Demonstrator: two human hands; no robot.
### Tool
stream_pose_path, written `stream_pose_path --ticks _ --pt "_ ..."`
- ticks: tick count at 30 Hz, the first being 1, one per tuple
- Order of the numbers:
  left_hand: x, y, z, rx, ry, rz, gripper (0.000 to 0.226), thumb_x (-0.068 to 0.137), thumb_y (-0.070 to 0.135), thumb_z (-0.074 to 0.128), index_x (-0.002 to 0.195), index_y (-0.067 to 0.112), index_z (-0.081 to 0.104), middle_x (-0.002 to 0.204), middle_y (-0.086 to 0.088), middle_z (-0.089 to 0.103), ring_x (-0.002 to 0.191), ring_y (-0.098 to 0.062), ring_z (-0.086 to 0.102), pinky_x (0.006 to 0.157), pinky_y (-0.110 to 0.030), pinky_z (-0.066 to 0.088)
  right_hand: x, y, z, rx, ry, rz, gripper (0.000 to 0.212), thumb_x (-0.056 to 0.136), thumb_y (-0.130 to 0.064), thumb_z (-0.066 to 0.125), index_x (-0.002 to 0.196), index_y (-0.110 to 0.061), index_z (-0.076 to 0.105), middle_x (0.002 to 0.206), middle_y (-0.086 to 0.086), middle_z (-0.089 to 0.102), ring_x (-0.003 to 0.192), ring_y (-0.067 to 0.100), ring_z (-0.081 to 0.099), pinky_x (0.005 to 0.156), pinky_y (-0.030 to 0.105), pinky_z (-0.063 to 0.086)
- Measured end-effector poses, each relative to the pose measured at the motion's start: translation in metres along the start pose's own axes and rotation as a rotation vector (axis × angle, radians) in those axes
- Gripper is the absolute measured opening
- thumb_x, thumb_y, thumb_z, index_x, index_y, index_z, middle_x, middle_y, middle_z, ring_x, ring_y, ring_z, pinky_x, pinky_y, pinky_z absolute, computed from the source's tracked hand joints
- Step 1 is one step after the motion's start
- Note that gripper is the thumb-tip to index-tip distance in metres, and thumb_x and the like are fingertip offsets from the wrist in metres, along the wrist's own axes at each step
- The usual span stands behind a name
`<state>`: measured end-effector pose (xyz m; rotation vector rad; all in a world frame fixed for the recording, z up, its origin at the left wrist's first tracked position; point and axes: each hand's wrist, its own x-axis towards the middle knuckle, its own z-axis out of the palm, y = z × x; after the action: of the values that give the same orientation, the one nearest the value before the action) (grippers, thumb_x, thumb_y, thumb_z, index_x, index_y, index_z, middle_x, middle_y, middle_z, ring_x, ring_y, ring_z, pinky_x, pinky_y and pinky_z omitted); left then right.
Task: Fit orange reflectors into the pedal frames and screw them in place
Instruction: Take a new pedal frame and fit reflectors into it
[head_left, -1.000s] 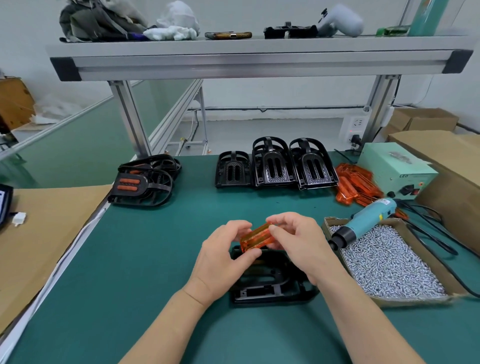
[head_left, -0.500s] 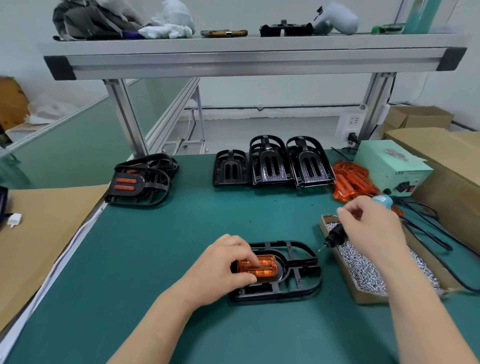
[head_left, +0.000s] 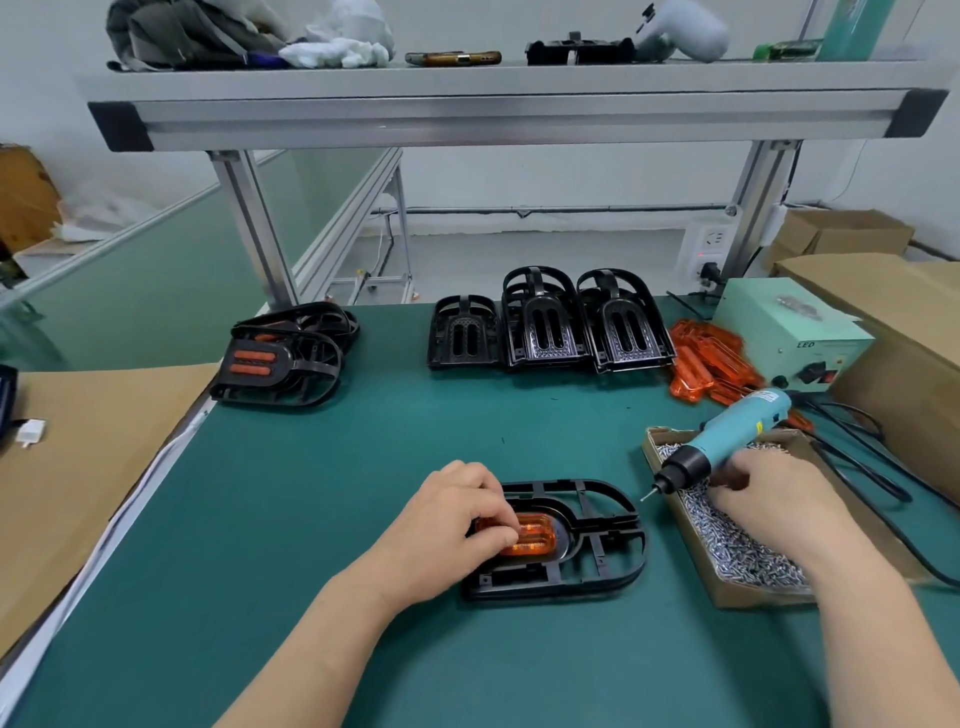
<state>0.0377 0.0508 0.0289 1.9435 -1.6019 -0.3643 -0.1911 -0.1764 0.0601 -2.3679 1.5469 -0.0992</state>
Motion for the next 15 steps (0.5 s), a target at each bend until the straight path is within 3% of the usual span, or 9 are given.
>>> stream_pose_path --ticks 4,8,13,15 --pt "0.002 0.004 0.002 0.082 0.002 0.027 0.009 0.087 0.026 0.070 0.094 0.030 0.074 0.095 0.021 0.052 0.097 -0.007 0.046 0.096 -0.028 0.036 0.000 0.001 0.001 0.027 0.013 0.010 0.014 0.083 -0.025 0.075 0.075 -0.029 0.064 0.083 -0.007 0.061 0.083 0.022 0.053 0.069 0.030 0.038" --pt "0.004 0.009 0.005 0.119 -0.001 0.053 0.022 0.089 0.019 0.068 0.100 0.036 0.076 0.093 0.021 0.048 0.095 -0.005 0.042 0.092 -0.018 0.029 0.003 0.001 0.006 -0.019 0.028 0.001 0.014 0.084 -0.024 0.074 0.073 -0.027 0.065 0.079 -0.007 0.060 0.082 0.023 0.053 0.069 0.030 0.039" --pt "0.008 0.015 0.003 0.125 -0.027 0.036 0.018 0.094 0.025 0.066 0.099 0.037 0.078 0.093 0.016 0.051 0.093 -0.008 0.043 0.091 -0.022 0.033 0.004 0.002 0.008 0.012 0.069 0.000 0.019 0.088 -0.024 0.072 0.071 -0.024 0.064 0.071 -0.008 0.058 0.072 0.021 0.050 0.063 0.031 0.035" --pt "0.008 0.016 0.003 0.121 -0.034 0.027 0.018 0.094 0.026 0.066 0.099 0.037 0.078 0.093 0.016 0.052 0.094 -0.009 0.044 0.092 -0.022 0.034 0.003 0.001 0.008 -0.013 0.053 -0.008 0.016 0.088 -0.022 0.070 0.074 -0.024 0.064 0.077 -0.005 0.062 0.075 0.020 0.051 0.062 0.031 0.036"
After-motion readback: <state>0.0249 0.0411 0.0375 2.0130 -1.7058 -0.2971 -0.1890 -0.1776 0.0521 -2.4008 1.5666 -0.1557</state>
